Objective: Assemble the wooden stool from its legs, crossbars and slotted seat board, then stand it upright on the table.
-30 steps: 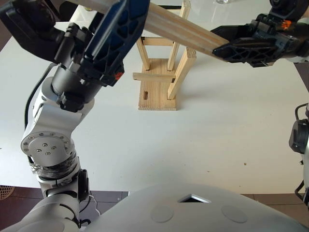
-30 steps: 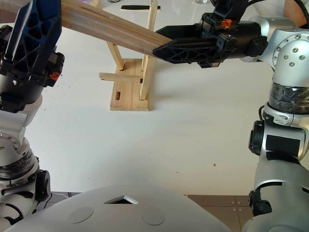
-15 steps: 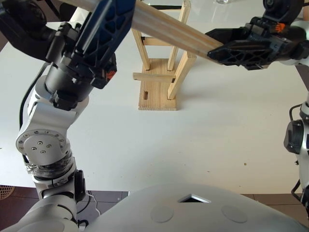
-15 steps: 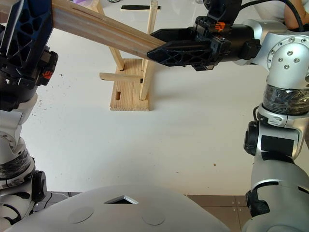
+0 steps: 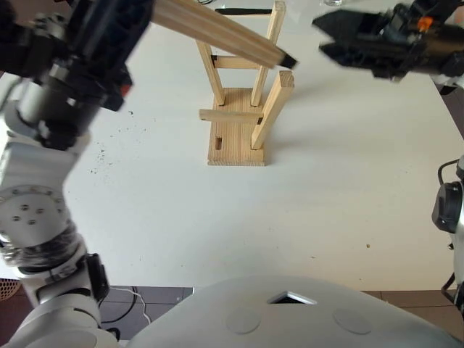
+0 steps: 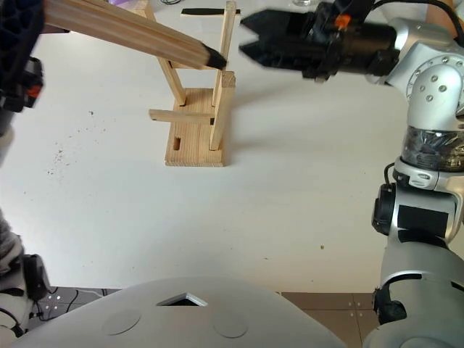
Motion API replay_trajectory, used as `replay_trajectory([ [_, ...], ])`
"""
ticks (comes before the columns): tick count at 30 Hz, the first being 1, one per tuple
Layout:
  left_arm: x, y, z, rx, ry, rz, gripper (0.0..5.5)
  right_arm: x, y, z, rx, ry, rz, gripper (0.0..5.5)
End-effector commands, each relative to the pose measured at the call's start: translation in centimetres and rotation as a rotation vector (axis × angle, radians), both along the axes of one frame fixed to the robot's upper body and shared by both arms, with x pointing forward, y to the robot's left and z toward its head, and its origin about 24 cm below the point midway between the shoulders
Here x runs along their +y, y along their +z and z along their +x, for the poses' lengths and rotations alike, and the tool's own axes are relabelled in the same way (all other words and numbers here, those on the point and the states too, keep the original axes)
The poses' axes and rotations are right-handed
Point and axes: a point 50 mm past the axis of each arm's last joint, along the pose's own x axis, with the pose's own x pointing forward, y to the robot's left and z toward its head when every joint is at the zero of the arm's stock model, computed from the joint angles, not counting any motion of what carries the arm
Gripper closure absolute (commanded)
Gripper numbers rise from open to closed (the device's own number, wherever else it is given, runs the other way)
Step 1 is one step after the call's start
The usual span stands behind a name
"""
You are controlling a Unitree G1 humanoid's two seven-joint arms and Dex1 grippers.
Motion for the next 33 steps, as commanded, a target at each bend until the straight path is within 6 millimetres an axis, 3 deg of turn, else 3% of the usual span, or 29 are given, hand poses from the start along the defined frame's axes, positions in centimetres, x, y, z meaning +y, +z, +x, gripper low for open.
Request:
replay_trajectory([
  [1,4.8,1.1,-0.2,-0.043,0.194,0.143,3.45,-0.3,2.2,0.5,-0.072,-0.082,0.105,2.36],
  [4,6.6,-0.5,0.5,0.017,0.258,0.22,3.45,-1.1,1.5,1.1,-0.072,-0.206,0.118,2.36],
  [9,8.2,-5.6,2.0,0.144,0.336,0.258,3.45,-0.9,1.2,1.6,-0.067,-0.258,0.17,2.36],
  [12,7.9,-9.1,2.9,0.223,0.35,0.284,3.45,-0.7,0.5,2.0,-0.065,-0.289,0.152,2.36],
  [17,6.4,-12.0,2.8,0.27,0.32,0.291,3.45,-0.8,-0.2,2.8,-0.082,-0.336,0.105,2.36],
  [23,4.1,-13.9,3.2,0.298,0.239,0.298,3.45,-0.7,-1.3,3.2,-0.074,-0.354,0.082,2.36],
  [33,1.4,-14.9,3.4,0.314,0.115,0.386,3.45,-0.1,-2.0,3.6,-0.074,-0.359,0.074,2.36],
])
